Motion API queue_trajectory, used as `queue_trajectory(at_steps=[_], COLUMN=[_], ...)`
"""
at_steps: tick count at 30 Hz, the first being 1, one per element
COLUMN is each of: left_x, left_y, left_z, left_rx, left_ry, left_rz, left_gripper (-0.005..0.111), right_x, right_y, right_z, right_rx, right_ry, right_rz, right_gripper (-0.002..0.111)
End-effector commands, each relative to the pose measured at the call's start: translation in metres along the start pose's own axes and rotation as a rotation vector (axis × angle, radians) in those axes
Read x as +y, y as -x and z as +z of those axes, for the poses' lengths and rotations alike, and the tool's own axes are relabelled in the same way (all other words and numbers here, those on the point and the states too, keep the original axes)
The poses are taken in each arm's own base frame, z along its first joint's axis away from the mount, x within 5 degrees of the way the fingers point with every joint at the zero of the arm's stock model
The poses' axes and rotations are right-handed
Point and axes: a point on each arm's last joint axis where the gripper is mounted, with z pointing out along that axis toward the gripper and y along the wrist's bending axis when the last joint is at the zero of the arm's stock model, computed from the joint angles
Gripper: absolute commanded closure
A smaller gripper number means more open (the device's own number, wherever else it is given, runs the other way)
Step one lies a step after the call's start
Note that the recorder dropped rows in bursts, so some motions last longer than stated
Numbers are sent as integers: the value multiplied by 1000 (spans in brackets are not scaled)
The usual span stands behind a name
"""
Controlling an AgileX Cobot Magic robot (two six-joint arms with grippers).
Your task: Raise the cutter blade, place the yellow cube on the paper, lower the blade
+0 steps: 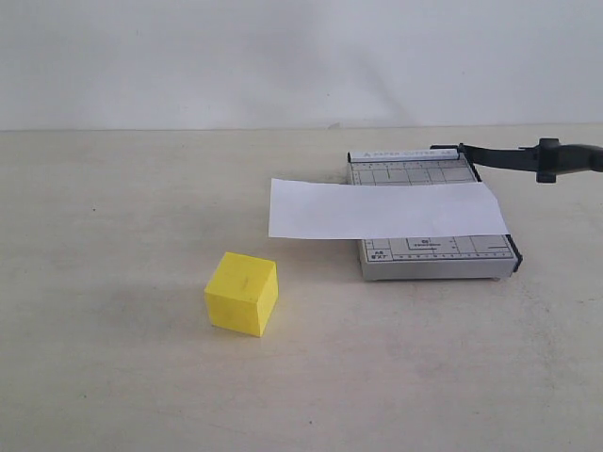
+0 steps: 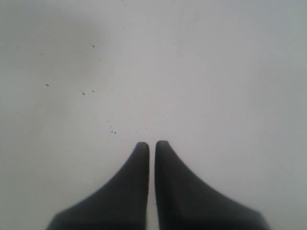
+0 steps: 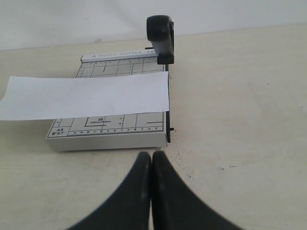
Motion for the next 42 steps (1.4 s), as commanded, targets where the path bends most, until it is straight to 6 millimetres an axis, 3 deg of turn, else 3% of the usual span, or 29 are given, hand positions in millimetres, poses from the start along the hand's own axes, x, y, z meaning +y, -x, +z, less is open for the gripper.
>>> queue_trajectory(at_steps=[1, 7, 13, 21, 27, 42], left_x=[0, 1, 2, 2, 2, 2], left_y=[0, -3, -7, -7, -7, -11], left_z=[0, 0, 0, 0, -1, -1], left_rx=[2, 35, 75, 75, 84, 122], left_ry=[5, 12, 21, 21, 25, 39], left_rz=[-31, -31, -31, -31, -92, -158], left_gripper=[102, 102, 102, 102, 102, 102], right_x=[0, 0, -1, -2, -3, -3], right_y=[1, 2, -7, -7, -5, -8], right_z=[0, -4, -21, -46, -50, -49], right_rx=[-8, -42, -160, -397, -524, -495], right_ry=[0, 4, 22, -19, -39, -34], right_rz=[-1, -2, -10, -297, -312, -309], right_gripper=[108, 108, 108, 108, 108, 108])
